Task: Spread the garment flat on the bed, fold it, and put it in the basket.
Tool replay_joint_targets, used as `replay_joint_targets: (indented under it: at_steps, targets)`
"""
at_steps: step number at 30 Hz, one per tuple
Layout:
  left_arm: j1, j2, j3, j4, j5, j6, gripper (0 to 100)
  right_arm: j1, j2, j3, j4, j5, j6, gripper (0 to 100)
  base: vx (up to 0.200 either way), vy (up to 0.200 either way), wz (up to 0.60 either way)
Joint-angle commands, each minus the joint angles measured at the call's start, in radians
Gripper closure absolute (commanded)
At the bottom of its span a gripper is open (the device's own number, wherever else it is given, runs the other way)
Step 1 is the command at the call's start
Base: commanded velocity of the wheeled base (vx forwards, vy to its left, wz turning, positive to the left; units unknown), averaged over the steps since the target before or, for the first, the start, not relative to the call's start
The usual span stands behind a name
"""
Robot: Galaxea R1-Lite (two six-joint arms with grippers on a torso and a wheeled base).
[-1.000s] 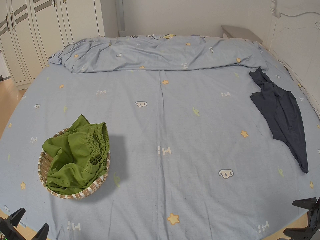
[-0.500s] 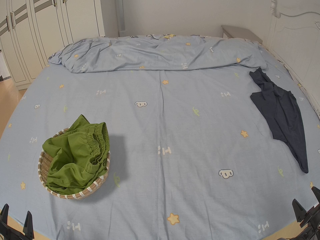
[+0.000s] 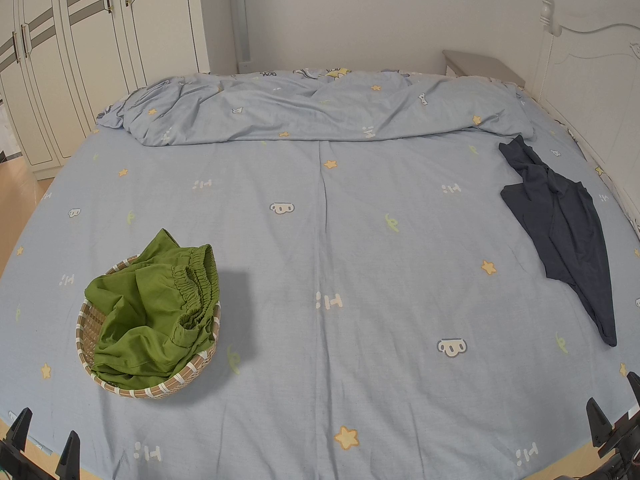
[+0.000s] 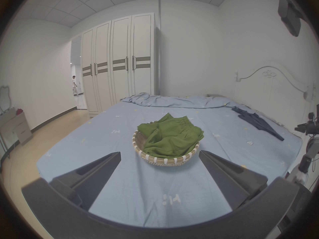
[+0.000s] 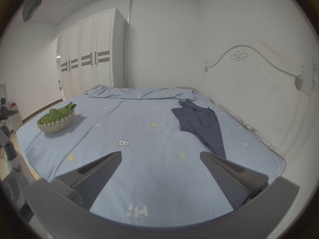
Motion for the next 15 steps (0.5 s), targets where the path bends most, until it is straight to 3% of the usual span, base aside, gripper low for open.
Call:
replay_joint_targets:
  at_steps: [1, 5, 7, 8, 12, 14, 15]
  targets:
    - [0.0, -0.011, 0.009, -0.01, 0.017, -0.052, 0, -0.004, -0.015, 0.009, -0.002, 0.011, -0.007, 0, 0.0, 0.0, 0.0]
    - [0.0, -0.011, 0.019, -0.038, 0.076, -0.162, 0, -0.005, -0.015, 0.009, -0.002, 0.011, -0.002, 0, 0.0, 0.0, 0.0]
    - [0.0, -0.011, 0.02, -0.041, 0.077, -0.156, 0, -0.005, -0.015, 0.009, -0.002, 0.011, -0.002, 0, 0.0, 0.0, 0.0]
    - [0.0, -0.011, 0.025, -0.045, 0.073, -0.095, 0, -0.005, -0.015, 0.009, -0.002, 0.008, 0.004, 0, 0.0, 0.0, 0.0]
    - [0.0, -0.011, 0.068, -0.137, 0.079, -0.012, 0, -0.004, -0.015, 0.009, -0.003, 0.002, 0.01, 0, 0.0, 0.0, 0.0]
    - [0.0, -0.011, 0.082, -0.164, 0.087, -0.004, 0, -0.004, -0.015, 0.01, -0.005, -0.001, 0.013, 0, 0.0, 0.0, 0.0]
    - [0.0, -0.011, 0.106, -0.194, 0.053, -0.024, 0, -0.005, -0.015, 0.009, -0.003, 0.001, 0.021, 0, 0.0, 0.0, 0.0]
